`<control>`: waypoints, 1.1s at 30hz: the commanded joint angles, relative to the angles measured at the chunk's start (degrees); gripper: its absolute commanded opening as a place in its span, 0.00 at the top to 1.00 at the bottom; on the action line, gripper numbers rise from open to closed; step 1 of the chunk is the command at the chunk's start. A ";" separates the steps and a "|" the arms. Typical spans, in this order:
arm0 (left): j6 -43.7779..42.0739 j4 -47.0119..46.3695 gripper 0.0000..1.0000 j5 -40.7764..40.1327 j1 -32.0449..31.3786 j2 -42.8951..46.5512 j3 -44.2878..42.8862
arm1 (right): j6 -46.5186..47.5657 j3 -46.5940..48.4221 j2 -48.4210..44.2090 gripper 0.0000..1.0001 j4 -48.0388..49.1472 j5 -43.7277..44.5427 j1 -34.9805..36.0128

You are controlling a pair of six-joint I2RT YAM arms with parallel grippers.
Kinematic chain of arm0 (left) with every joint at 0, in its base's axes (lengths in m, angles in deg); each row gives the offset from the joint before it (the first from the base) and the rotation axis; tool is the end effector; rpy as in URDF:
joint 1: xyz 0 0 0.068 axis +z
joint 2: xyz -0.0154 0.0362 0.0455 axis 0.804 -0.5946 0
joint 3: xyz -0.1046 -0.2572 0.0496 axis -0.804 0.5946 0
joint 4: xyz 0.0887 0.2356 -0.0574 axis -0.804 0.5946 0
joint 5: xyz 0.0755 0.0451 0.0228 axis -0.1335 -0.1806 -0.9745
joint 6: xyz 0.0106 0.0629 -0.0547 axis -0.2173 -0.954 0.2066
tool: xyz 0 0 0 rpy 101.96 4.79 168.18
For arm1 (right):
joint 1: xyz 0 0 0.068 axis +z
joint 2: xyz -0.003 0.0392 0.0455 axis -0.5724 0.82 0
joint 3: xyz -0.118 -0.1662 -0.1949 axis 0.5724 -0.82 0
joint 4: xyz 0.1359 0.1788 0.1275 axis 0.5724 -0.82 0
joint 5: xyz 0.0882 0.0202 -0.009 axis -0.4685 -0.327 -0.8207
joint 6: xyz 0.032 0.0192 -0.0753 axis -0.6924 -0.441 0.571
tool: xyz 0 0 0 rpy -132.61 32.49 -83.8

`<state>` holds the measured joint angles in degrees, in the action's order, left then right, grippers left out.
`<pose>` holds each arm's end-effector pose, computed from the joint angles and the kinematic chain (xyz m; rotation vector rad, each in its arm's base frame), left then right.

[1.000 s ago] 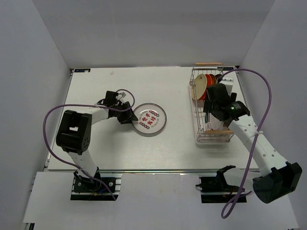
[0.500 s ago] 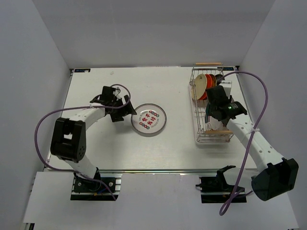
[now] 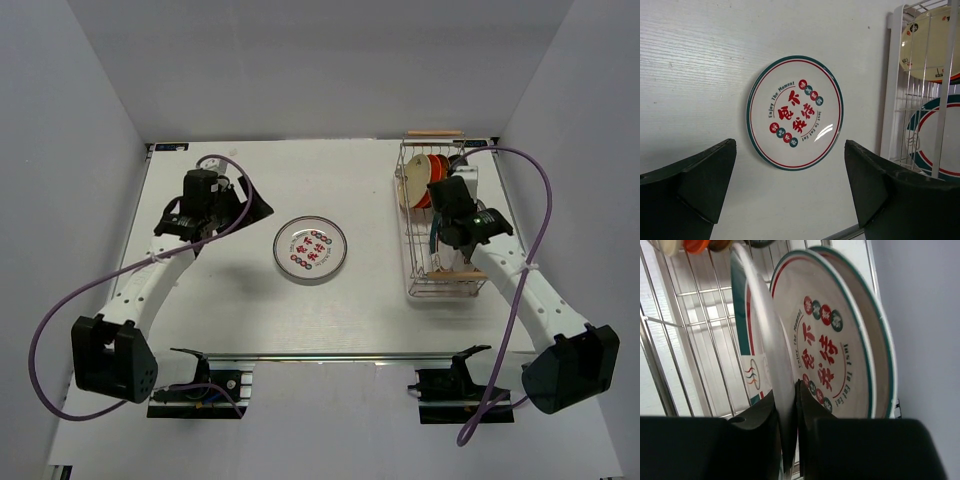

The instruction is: Unload the plates from the dish rack

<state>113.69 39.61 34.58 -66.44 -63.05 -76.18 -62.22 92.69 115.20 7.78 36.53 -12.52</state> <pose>0.2929 -0.0823 0.2820 -0.3121 2.3076 -0.6493 0.2550 0.0555 0.3059 0.1323 2.2481 -0.4803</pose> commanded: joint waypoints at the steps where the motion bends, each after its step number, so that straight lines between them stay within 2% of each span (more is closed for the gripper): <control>1: 0.26 0.45 0.02 -0.57 -0.26 2.65 -0.79 | 1.47 5.68 -0.67 0.95 1.47 2.18 -0.33; 9: -0.80 -1.21 0.02 4.35 -0.26 4.41 -0.43 | 6.48 16.05 -2.25 0.99 1.21 -1.78 -0.07; 15: -1.59 -4.46 0.02 12.34 -0.26 5.03 -0.35 | 7.62 21.86 -3.75 1.00 4.28 -11.35 0.02; 18: -1.85 -5.96 0.02 15.86 -0.26 5.12 -0.09 | 8.42 20.99 -4.45 1.00 7.78 -19.69 0.02; 22: -1.77 -9.38 0.02 20.08 -0.26 5.12 0.71 | 6.32 18.97 -2.44 1.00 11.82 -35.33 0.02; 23: -1.59 -10.00 0.02 21.48 -0.26 4.94 0.88 | 4.65 17.66 -1.82 1.00 12.89 -37.88 0.02; 24: -1.24 -10.44 0.02 21.84 -0.26 4.85 1.49 | 3.24 16.86 -1.03 1.00 14.11 -45.39 0.02; 26: -1.15 -11.23 0.02 22.11 -0.26 4.42 2.29 | -1.22 15.28 1.34 1.00 18.15 -51.32 0.02; 27: -1.32 -11.41 0.02 22.46 -0.26 3.89 2.46 | -2.21 13.79 2.30 1.00 19.39 -57.27 0.02; 33: -0.71 -13.17 0.02 28.16 -0.26 0.11 4.13 | -11.87 6.76 7.23 1.00 33.71 -73.73 -0.16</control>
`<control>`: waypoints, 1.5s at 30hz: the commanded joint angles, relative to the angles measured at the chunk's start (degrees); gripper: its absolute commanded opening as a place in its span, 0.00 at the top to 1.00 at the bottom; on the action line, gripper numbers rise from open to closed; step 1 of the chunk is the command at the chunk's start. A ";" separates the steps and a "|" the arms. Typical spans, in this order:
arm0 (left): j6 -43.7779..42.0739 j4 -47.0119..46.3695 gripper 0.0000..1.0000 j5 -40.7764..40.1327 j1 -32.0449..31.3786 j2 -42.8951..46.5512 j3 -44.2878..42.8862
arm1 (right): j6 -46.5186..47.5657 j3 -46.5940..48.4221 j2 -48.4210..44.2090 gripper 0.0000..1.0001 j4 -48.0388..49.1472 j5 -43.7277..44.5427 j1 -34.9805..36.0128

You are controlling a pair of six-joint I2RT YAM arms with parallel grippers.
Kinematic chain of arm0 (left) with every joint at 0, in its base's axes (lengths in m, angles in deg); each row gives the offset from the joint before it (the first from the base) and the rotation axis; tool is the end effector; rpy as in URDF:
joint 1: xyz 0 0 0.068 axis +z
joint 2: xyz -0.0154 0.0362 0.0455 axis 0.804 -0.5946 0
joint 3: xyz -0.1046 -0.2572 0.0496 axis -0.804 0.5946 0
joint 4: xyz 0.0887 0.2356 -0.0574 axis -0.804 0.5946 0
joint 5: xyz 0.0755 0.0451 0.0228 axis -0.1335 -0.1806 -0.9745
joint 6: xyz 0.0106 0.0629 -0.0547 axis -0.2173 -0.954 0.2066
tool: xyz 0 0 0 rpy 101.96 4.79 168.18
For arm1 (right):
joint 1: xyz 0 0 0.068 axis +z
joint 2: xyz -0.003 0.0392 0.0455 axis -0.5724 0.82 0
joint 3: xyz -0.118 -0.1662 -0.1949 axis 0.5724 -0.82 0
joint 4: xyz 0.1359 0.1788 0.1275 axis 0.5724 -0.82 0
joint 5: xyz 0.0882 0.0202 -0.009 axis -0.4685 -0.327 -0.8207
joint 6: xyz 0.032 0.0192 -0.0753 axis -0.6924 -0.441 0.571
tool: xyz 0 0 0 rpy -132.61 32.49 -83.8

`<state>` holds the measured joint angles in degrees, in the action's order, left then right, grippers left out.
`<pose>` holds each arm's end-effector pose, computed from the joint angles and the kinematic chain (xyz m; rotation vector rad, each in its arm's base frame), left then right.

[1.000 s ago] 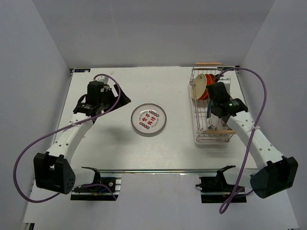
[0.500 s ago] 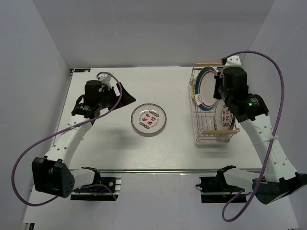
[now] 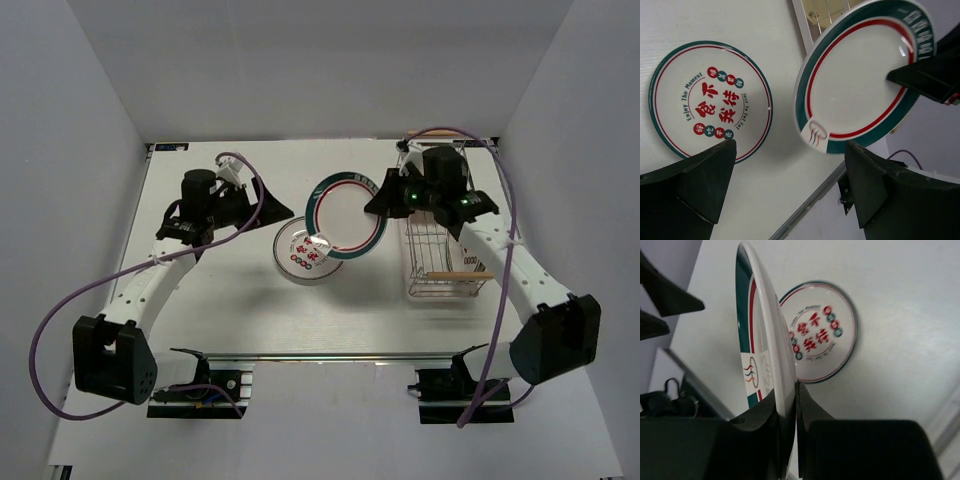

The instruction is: Unload the plates from the dish rack

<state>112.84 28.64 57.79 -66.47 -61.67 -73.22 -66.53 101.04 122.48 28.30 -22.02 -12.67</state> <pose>0.2840 -0.1084 0.2986 0.0087 2.1886 -1.1031 0.2965 0.1485 0.3534 -0.2881 2.1050 0.7945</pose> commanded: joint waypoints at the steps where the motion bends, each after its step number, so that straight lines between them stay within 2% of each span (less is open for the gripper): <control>1: 0.32 -3.24 0.02 5.83 -0.23 -1.62 1.53 | -8.54 -2.04 1.18 1.00 14.51 -16.69 0.08; 6: 1.11 -4.66 0.05 5.94 -0.23 -1.97 3.56 | -15.74 -6.87 3.73 1.00 27.16 -24.50 0.08; 7: 0.93 -4.22 0.13 5.58 -0.23 -2.06 3.56 | -17.58 -7.31 4.78 1.00 28.13 -25.22 0.00; 9: 0.32 -3.96 0.20 4.88 -0.23 -1.89 3.73 | -19.17 -8.10 6.10 1.00 31.37 -26.89 0.17; 11: 0.05 -3.34 0.37 3.03 -0.23 -1.63 3.73 | -21.29 -9.25 6.72 1.00 33.58 -28.65 0.17; 13: 0.14 -4.04 0.49 3.11 -0.23 -1.27 4.08 | -21.56 -9.34 7.78 1.00 33.60 -28.75 0.26; 14: 0.23 -4.48 0.60 3.46 -0.23 -1.27 4.26 | -21.03 -8.99 8.04 1.00 32.81 -27.79 0.26; 16: 0.32 -5.89 0.69 4.34 -0.23 -0.83 4.79 | -19.54 -8.20 8.31 0.98 29.30 -26.38 0.26; 17: 0.67 -6.32 0.80 4.61 -0.23 -0.75 5.05 | -18.32 -7.94 8.22 0.96 28.33 -24.90 0.17; 18: 0.93 -7.11 0.86 4.70 -0.23 -0.74 5.31 | -17.61 -7.76 7.78 0.93 27.88 -24.27 0.00; 19: 1.19 -7.29 0.97 4.44 -0.23 -0.74 5.49 | -17.25 -7.76 7.61 0.85 27.01 -23.92 0.08; 20: 2.07 -7.47 1.00 3.91 -0.23 -0.74 5.67 | -16.03 -7.24 7.43 0.79 26.22 -23.13 0.17; 21: 2.07 -7.04 1.00 3.30 -0.23 -0.92 5.58 | -14.89 -6.71 7.17 0.73 23.77 -22.77 -0.09; 22: 1.90 -6.68 1.00 1.64 -0.23 -0.92 5.41 | -13.57 -6.01 6.99 0.56 21.05 -22.07 0.00; 23: 1.81 -5.98 1.00 0.93 -0.23 -0.83 5.23 | -10.86 -4.69 6.64 0.46 18.85 -18.41 0.00; 25: 1.81 -4.14 1.00 -0.92 -0.23 -0.83 4.70 | -7.86 -3.72 4.89 0.11 13.06 -13.57 0.00; 28: 2.25 -2.20 1.00 -3.03 0.38 -1.01 4.18 | -3.99 -2.22 0.76 0.11 4.89 0.83 -0.18; 29: 2.25 -1.33 1.00 -3.99 0.38 -1.44 4.17 | -3.46 -2.13 -2.12 0.11 3.72 7.75 0.00; 31: 2.34 -0.53 1.00 -5.49 0.38 -2.06 4.00 | -2.49 -3.53 -5.65 0.11 2.05 15.67 0.17; 35: 2.16 1.49 1.00 -9.10 0.38 -5.48 3.29 | -1.43 -6.17 -15.31 0.11 -1.81 26.25 0.00; 39: 2.16 0.27 1.00 -8.75 -0.23 -9.52 3.56 | 0.59 -6.96 -20.25 0.11 -6.30 32.59 0.08; 42: 2.34 -0.97 1.00 -6.56 0.65 -13.39 3.30 | -1.33 -8.45 -23.42 0.11 -8.85 41.09 -0.27; 45: 2.16 0.87 1.00 -8.57 0.65 -15.42 1.01 | -2.22 -8.72 -25.09 0.11 -11.74 45.07 0.00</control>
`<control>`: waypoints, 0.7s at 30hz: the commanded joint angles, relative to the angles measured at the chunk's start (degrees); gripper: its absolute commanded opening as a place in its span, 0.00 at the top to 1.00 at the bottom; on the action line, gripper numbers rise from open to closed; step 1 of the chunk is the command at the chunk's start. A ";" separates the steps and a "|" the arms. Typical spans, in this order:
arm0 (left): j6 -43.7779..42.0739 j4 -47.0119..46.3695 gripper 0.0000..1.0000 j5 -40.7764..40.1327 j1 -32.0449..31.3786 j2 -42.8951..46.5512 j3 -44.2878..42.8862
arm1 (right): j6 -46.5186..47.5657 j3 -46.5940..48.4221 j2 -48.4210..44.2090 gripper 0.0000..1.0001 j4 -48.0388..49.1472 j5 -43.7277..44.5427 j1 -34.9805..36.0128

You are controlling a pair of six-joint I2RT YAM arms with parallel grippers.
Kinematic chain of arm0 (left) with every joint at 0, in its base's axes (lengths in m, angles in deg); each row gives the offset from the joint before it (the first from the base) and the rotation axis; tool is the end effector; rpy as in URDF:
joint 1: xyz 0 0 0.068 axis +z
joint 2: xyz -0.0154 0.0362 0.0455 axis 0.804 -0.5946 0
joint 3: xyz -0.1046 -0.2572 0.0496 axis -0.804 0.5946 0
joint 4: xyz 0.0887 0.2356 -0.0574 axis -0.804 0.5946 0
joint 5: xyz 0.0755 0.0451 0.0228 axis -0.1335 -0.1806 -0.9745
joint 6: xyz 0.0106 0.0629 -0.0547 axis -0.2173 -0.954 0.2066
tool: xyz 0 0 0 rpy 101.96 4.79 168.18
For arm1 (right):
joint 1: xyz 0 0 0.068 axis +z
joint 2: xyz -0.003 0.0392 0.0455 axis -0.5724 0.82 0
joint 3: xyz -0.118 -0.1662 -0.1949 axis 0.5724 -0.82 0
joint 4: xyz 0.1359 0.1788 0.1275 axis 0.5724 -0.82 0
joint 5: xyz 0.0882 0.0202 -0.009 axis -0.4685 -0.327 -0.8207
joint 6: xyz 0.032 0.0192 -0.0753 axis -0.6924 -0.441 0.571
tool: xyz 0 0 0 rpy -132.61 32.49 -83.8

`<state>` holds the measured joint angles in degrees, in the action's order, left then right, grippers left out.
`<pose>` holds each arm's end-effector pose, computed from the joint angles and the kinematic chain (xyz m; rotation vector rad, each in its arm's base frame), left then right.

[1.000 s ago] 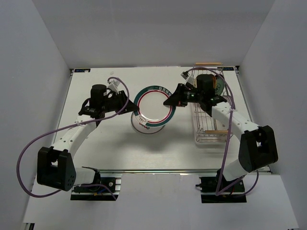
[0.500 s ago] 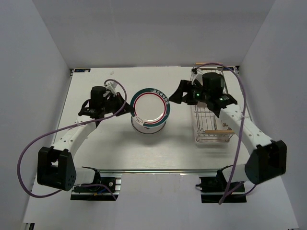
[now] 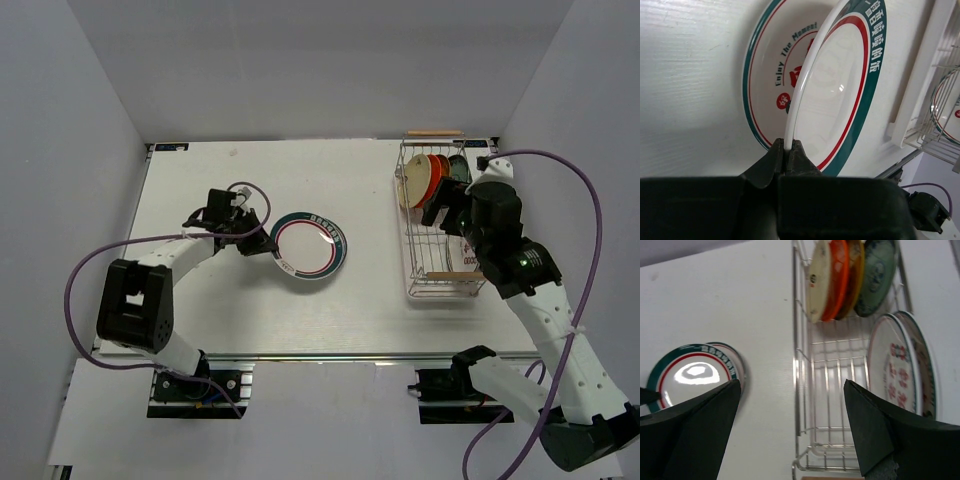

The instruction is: Unload the plates from the dish rack

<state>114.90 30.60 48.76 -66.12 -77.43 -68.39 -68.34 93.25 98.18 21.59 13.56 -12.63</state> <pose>0.3103 -0.1021 0.1806 -0.3054 2.5699 -0.8894 0.2073 0.0637 0.3946 0.1576 1.8777 0.2580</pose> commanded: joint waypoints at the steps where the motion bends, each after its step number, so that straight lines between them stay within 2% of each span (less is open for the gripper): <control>1: -0.15 -0.83 1.00 0.80 0.30 -0.71 -4.00 | -0.23 -0.86 -0.87 0.11 -5.92 11.15 -0.22; 5: -0.24 0.49 1.00 0.63 0.30 -2.38 -4.00 | -0.93 -1.12 -1.14 0.11 -8.73 14.68 -0.22; 7: -0.33 1.45 0.94 -0.85 0.30 -2.82 -4.17 | -1.37 -1.29 -1.14 0.11 -9.87 16.52 -0.22; 10: -0.59 2.68 0.79 -1.13 0.30 -4.93 -5.31 | -2.25 -1.03 -1.49 0.11 -11.98 19.33 -0.31; 11: -0.68 2.95 0.68 -1.13 0.30 -5.37 -5.58 | -2.43 -0.42 -1.58 0.11 -12.69 20.12 -0.40; 13: -0.86 3.65 0.57 -1.21 0.30 -5.99 -6.37 | -2.34 0.20 -1.84 0.11 -14.35 22.32 -0.40; 14: -0.86 4.00 0.49 -1.74 0.30 -6.43 -6.63 | -1.56 0.63 -1.84 0.11 -14.89 23.11 -0.31; 15: -0.95 4.79 0.33 -1.92 -0.31 -6.60 -7.16 | -1.03 0.90 -1.49 0.11 -15.50 23.99 -0.48; 18: -1.56 6.55 0.16 -2.88 -0.32 -6.78 -8.56 | -1.55 1.61 -0.17 0.11 -18.31 26.81 -0.57; 21: -1.65 8.65 0.02 -4.55 -0.32 -6.08 -9.88 | 0.11 1.08 0.70 0.11 -17.01 24.45 -0.58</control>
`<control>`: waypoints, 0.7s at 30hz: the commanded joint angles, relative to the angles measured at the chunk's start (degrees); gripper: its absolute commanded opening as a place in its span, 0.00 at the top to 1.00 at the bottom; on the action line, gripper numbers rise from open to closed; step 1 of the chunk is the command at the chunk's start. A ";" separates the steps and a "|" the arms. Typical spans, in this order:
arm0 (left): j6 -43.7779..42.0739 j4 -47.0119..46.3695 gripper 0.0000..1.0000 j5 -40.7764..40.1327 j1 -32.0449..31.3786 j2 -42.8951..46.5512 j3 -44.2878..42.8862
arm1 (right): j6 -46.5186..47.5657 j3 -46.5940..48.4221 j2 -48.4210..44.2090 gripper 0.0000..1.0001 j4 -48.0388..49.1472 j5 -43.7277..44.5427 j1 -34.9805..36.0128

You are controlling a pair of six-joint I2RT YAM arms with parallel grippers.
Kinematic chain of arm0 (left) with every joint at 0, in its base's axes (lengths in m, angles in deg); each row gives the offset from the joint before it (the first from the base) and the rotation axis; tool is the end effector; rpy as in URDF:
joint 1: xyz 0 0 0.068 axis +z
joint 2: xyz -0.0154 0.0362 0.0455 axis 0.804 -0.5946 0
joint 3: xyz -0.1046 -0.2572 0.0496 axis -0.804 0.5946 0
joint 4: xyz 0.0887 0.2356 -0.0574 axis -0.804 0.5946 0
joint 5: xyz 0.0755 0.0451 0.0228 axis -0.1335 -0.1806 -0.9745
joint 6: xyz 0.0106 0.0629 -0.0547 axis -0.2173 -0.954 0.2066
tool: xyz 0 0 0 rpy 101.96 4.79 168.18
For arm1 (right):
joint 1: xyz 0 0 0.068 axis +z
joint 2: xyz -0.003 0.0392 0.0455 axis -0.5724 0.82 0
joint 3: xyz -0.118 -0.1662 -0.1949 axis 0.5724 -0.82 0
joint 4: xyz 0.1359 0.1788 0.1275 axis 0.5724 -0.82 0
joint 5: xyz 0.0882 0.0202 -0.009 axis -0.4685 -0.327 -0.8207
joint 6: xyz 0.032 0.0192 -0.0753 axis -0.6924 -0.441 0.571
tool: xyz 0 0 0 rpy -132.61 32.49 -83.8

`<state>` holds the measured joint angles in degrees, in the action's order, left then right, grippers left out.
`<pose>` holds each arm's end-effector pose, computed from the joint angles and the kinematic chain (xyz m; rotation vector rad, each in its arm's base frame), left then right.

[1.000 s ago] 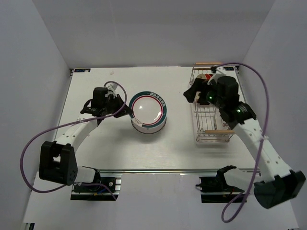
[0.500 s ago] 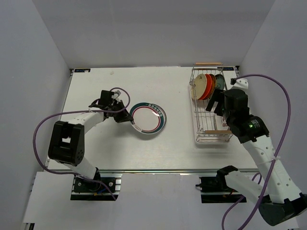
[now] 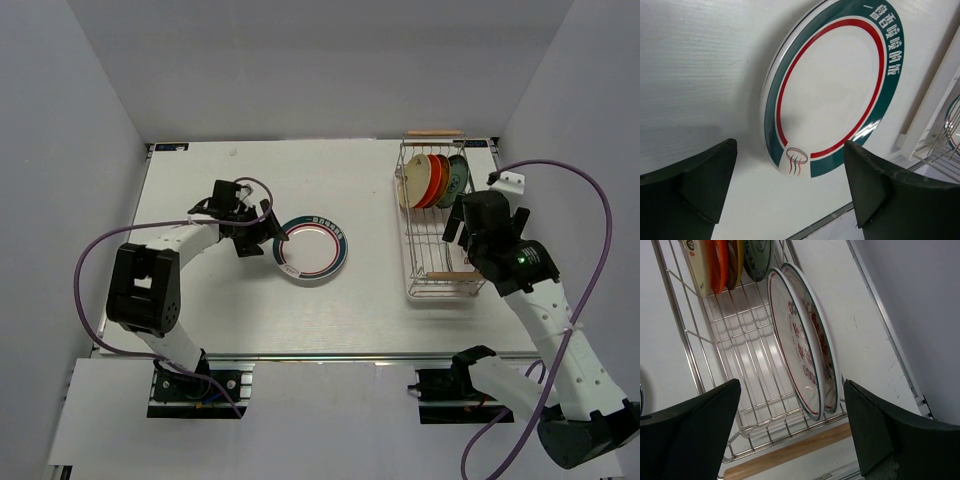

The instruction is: Unload the plates from the dish rack

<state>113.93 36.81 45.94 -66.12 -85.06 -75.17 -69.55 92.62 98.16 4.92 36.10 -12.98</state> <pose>0.3318 -0.1035 0.1652 -0.3564 2.6837 -0.7908 0.1903 0.0277 0.3608 0.3576 2.0237 -0.2597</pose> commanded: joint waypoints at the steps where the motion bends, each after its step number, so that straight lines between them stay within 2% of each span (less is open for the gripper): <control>1: -0.86 3.33 0.02 -2.69 -0.32 1.98 -3.55 | 1.85 1.54 0.99 0.11 0.37 1.21 -0.14; 12: -0.34 9.75 0.02 -13.51 -0.32 12.87 -5.31 | 5.01 2.33 7.75 0.11 4.86 -1.09 -1.28; 21: -0.07 9.05 0.02 -13.25 -0.32 16.23 -3.02 | 2.64 2.33 11.54 0.12 4.24 2.35 -3.12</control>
<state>113.80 45.60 33.84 -66.12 -70.26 -78.10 -65.94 92.66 110.33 7.67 36.23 -15.04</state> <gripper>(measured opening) 0.978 0.888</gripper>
